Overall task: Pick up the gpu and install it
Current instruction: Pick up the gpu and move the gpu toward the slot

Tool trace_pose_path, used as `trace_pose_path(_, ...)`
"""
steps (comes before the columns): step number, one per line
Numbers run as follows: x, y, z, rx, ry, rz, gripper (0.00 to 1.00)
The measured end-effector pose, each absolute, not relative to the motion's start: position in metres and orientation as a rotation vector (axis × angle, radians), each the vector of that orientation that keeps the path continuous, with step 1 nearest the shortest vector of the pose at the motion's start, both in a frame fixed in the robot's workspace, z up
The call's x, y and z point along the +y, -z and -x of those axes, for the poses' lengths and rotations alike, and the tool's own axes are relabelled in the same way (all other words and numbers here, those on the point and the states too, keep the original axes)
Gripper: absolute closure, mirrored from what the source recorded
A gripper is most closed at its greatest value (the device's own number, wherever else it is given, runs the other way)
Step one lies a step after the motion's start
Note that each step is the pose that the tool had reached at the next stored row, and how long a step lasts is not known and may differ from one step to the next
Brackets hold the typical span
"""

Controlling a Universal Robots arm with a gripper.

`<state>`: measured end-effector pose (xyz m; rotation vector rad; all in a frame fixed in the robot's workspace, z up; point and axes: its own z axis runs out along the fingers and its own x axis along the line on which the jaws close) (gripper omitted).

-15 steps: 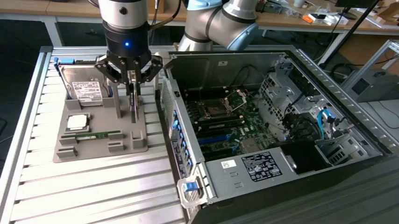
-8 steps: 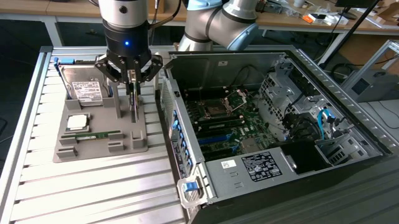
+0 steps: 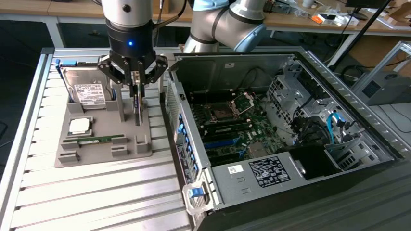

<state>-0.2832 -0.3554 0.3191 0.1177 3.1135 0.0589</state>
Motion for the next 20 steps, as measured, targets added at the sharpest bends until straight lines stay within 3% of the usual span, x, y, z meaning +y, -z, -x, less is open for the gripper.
trace_pose_path(20, -0.3554, -0.3252, 0.2832, 3.113, -0.059, -0.118, 0.73)
